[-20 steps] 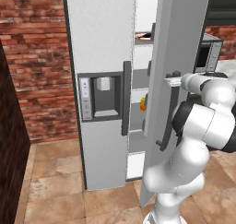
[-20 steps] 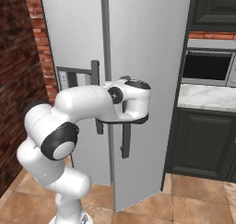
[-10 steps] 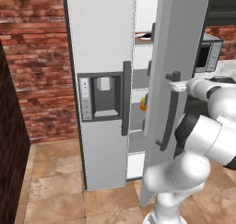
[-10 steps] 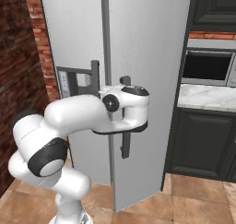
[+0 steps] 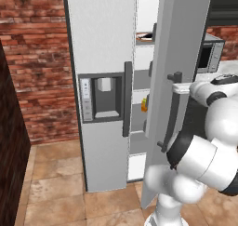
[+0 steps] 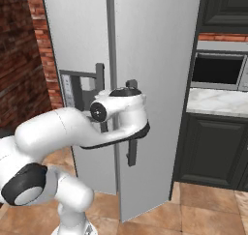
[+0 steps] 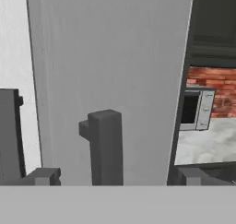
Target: Retrieve the fish from the fridge and place it on the saucepan with marinade on the stove.
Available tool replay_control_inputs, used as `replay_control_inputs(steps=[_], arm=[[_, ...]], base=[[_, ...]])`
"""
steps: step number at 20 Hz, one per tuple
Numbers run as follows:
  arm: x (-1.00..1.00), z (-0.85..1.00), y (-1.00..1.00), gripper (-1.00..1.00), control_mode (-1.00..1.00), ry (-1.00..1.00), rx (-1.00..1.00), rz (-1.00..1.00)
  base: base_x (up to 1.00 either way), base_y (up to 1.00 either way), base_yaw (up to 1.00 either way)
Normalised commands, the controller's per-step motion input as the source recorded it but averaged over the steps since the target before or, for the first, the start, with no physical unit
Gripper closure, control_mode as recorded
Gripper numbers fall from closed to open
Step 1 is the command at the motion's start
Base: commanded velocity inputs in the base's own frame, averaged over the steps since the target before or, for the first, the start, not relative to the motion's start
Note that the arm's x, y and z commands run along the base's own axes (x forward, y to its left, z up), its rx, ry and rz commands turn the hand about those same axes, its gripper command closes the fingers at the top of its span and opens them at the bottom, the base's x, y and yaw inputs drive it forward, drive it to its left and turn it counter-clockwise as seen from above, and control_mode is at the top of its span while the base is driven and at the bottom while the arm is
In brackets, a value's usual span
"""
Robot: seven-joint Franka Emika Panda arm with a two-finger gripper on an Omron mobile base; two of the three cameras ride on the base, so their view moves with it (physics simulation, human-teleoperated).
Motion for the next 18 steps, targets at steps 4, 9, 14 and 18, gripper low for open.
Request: replay_control_inputs(steps=[4, 9, 14, 18], arm=[[-0.24, 0.70, 0.47, -1.00, -1.00, 0.00, 0.00, -0.26], [-0.23, 0.59, 0.57, -1.00, -1.00, 0.00, 0.00, -0.29], [-0.05, 0.42, 0.58, -1.00, -1.00, 0.00, 0.00, -0.38], [-0.01, 0.34, 0.43, -1.00, -1.00, 0.00, 0.00, -0.35]], base=[[0.00, 0.00, 0.00], [0.00, 0.00, 0.00], [0.00, 0.00, 0.00], [0.00, 0.00, 0.00]])
